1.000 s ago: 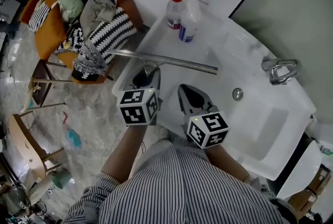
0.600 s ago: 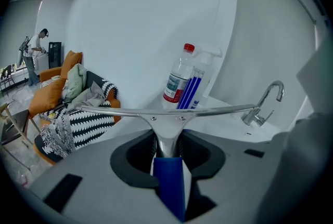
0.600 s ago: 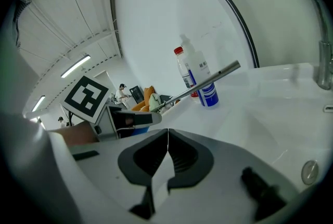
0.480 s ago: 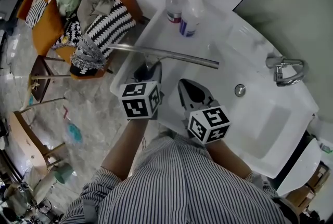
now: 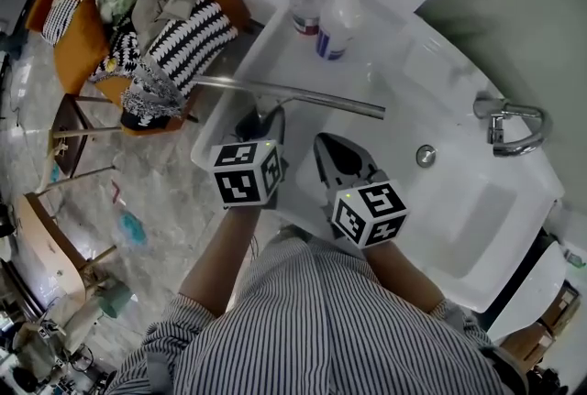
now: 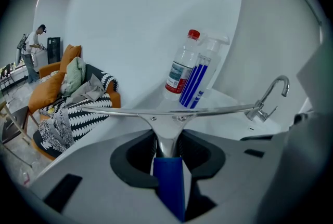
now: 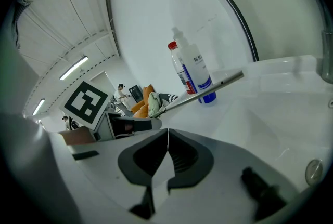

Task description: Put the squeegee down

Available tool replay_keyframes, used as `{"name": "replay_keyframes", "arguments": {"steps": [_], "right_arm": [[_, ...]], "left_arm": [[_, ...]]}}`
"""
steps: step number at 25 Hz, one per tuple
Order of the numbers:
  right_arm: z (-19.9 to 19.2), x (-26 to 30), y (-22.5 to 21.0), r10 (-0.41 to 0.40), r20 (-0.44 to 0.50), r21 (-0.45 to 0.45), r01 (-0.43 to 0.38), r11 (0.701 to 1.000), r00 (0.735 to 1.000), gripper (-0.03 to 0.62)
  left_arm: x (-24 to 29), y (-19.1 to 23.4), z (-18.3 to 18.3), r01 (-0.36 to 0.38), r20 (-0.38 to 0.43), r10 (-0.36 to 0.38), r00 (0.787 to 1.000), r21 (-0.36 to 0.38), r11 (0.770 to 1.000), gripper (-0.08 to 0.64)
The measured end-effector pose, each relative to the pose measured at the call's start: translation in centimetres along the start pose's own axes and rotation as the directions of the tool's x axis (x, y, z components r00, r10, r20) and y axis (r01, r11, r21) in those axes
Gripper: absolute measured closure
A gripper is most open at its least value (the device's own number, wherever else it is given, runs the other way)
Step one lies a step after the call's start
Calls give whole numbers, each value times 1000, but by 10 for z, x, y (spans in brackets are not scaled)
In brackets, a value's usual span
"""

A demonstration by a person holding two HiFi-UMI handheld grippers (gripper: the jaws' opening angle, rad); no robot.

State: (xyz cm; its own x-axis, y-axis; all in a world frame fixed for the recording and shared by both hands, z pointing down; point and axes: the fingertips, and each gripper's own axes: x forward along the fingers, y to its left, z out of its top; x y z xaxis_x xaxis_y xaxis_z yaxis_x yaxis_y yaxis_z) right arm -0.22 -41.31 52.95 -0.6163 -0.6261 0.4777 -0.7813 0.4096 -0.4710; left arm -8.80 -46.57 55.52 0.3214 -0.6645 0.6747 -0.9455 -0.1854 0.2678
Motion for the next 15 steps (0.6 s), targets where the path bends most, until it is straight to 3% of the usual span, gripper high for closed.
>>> {"name": "replay_keyframes", "arguments": {"steps": [15], "right_arm": [[-5, 3, 1, -3, -14, 0, 3, 1000, 1000, 576]], "left_arm": [[11, 2, -18, -30, -68, 34, 997, 60, 998, 426]]}}
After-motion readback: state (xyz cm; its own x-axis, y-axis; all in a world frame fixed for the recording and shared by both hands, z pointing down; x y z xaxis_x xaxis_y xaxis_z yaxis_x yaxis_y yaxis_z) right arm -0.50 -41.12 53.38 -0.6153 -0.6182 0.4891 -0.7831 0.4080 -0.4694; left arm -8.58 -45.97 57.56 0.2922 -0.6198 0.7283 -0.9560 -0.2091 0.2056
